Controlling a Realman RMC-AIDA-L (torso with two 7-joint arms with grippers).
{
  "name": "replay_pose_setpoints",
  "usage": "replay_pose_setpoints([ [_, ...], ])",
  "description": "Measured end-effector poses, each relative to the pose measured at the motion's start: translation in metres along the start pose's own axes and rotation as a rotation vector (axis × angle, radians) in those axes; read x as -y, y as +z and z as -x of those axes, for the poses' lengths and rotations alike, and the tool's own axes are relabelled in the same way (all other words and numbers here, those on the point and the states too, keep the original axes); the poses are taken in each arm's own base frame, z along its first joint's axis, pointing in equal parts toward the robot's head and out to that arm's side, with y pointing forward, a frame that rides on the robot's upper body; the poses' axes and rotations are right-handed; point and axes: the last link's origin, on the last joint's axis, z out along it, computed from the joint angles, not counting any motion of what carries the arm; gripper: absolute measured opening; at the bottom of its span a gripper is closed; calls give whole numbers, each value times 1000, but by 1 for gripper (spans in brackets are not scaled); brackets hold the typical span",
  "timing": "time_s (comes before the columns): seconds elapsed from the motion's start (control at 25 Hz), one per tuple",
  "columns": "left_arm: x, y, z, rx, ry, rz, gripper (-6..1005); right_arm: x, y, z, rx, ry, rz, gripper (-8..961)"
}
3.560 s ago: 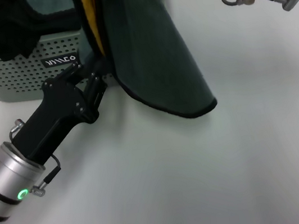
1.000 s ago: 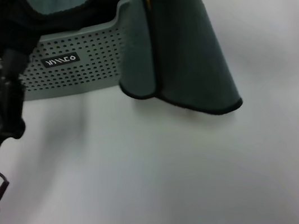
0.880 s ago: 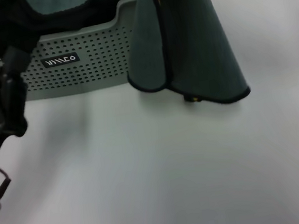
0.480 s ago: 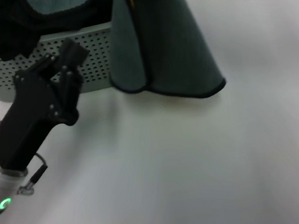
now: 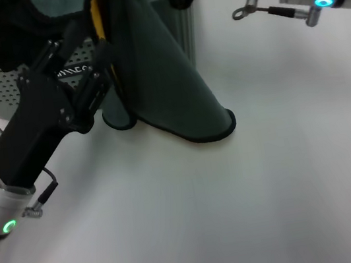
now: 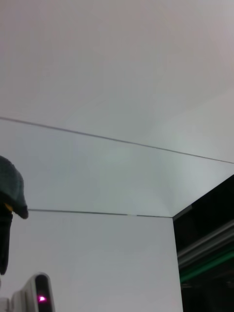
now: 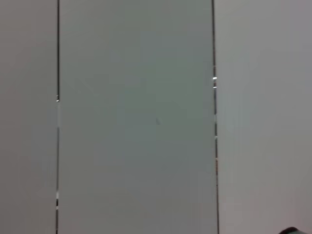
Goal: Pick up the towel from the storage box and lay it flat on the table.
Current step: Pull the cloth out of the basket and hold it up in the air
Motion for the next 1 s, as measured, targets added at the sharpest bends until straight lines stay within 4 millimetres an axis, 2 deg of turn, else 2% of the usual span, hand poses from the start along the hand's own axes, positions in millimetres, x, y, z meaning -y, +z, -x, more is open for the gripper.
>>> replay_pose_setpoints([
  [0.36,14,1,5,35,57,-92,642,-2,13,4,4,-29,20,11],
  [0.68,32,-4,13,93,68,-224,634,-3,11,20,43,-67,30,12],
  [1.0,36,-16,18,134,64,-297,626,3,-13,42,113,-99,9,12],
])
